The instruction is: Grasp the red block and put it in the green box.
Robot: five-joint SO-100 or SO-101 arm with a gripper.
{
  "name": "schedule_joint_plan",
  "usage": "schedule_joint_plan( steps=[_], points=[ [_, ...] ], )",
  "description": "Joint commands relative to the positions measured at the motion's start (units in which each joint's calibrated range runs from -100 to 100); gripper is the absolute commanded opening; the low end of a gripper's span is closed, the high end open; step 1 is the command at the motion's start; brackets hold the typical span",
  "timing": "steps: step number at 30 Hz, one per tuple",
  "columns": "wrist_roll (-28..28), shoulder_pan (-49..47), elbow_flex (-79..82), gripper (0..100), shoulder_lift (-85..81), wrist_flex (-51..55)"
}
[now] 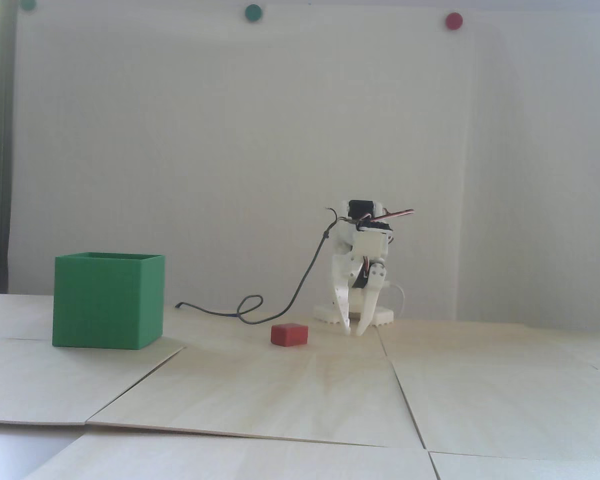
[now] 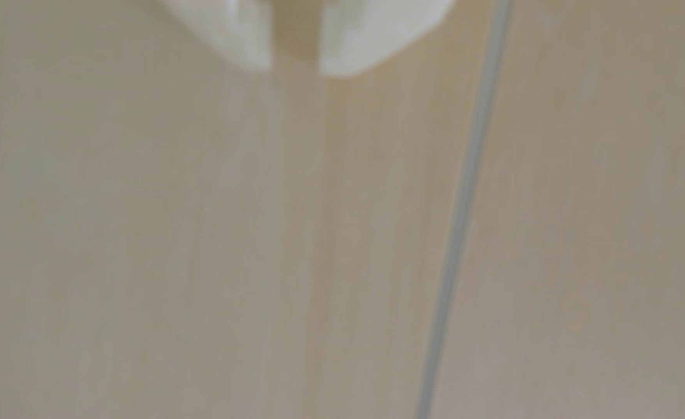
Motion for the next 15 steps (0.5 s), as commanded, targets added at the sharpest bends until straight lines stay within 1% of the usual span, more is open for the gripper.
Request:
schedule_joint_plan(
  steps=[1, 15],
  points=[
    [0.1, -0.1, 0.7, 2, -0.6, 1.1],
    [0.1, -0.3, 0.7, 2, -0.6, 1.1]
  ],
)
